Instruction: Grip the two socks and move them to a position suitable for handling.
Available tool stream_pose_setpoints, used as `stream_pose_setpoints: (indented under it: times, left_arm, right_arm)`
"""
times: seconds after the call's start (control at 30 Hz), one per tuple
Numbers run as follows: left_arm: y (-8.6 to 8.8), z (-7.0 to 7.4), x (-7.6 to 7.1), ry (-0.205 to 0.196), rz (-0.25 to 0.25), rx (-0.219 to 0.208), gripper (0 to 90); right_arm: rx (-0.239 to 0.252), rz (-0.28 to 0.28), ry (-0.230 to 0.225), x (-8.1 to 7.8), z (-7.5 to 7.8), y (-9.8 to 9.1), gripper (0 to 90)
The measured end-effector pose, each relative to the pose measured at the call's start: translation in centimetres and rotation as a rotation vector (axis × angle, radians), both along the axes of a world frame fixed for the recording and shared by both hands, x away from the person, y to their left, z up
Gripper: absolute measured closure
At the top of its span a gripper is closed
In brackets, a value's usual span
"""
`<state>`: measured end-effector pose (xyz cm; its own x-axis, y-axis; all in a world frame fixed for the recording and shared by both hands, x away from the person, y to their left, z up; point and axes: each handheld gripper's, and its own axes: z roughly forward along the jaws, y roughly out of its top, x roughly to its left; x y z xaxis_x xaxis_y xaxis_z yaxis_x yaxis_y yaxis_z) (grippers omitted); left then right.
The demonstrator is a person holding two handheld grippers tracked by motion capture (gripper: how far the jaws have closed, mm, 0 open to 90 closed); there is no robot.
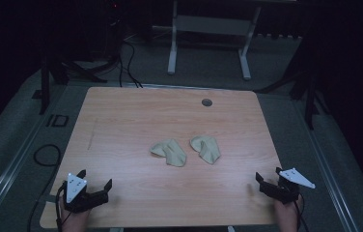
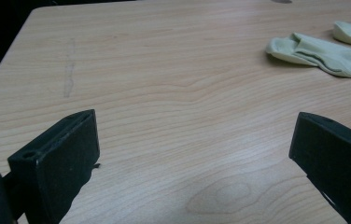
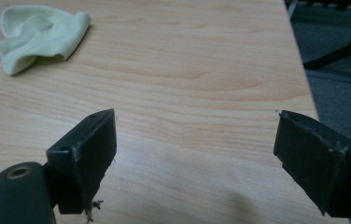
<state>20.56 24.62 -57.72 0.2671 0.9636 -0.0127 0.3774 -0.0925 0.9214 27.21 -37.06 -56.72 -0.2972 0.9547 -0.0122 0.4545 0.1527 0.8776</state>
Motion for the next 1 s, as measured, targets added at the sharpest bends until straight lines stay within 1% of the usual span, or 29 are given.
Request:
stream_pose_setpoints:
  times: [0.03,0.07,0.1,0.13,0.17,0.2,0.23,0.27,0.3,0.33,0.37,0.47,0.53,0.6,0.77,0.87,1.0]
  left_arm:
    - [0.0,0.0,0.0,0.0,0.0,0.0,1.5]
    - [0.0,0.0,0.0,0.0,-0.003,-0.001,1.5]
    - [-0.1,0.0,0.0,0.002,-0.01,0.0,1.5]
    - [-0.1,0.0,0.0,0.0,-0.011,0.001,1.5]
    - [-0.1,0.0,0.0,0.0,-0.011,0.001,1.5]
    - [-0.1,0.1,0.1,0.007,-0.019,-0.018,1.5]
    - [-0.1,0.2,0.1,0.009,-0.01,-0.033,1.5]
    - [-0.1,0.2,0.1,0.009,-0.006,-0.044,1.5]
    - [-0.2,0.2,0.2,0.01,-0.01,-0.051,1.5]
    - [-0.3,0.2,0.2,0.01,-0.013,-0.048,1.5]
    - [-0.4,0.1,0.2,0.01,-0.016,-0.038,1.5]
    - [-0.8,0.3,0.2,0.007,-0.034,-0.026,1.5]
    - [-1.1,0.3,0.2,0.0,-0.045,-0.015,1.5]
    - [-1.3,0.4,0.2,-0.003,-0.057,-0.013,1.5]
    - [-1.5,0.3,0.3,0.031,-0.098,-0.041,1.5]
    - [-1.6,0.2,0.3,0.042,-0.109,-0.035,1.6]
    - [-1.7,0.3,0.2,0.022,-0.098,-0.032,1.6]
  right_arm:
    - [0.0,0.0,0.0,0.0,0.0,0.0,12.9]
    - [0.009,0.013,0.025,0.2,0.0,0.0,13.3]
    - [0.009,0.013,0.025,0.2,0.0,0.0,13.3]
    - [0.007,0.021,0.041,0.3,0.0,0.0,13.3]
    - [0.007,0.021,0.041,0.3,0.0,0.0,13.3]
    - [-0.005,0.03,0.074,0.5,0.0,0.2,13.6]
    - [-0.003,0.034,0.08,0.6,0.0,0.2,13.8]
    - [0.012,0.046,0.093,0.7,0.0,0.3,13.8]
    - [0.016,0.053,0.097,0.7,0.0,0.4,13.9]
    - [0.016,0.061,0.112,0.9,0.1,0.6,13.9]
    - [0.014,0.07,0.121,1.0,0.1,0.8,13.9]
    - [0.003,0.1,0.142,1.4,0.4,1.4,13.9]
    - [0.013,0.114,0.15,1.7,0.7,1.7,13.9]
    - [0.007,0.118,0.155,2.1,1.0,2.0,14.0]
    - [-0.002,0.13,0.165,3.1,1.6,3.2,14.0]
    - [-0.016,0.143,0.17,3.7,1.7,4.1,14.3]
    - [-0.052,0.169,0.181,4.7,2.0,5.6,14.5]
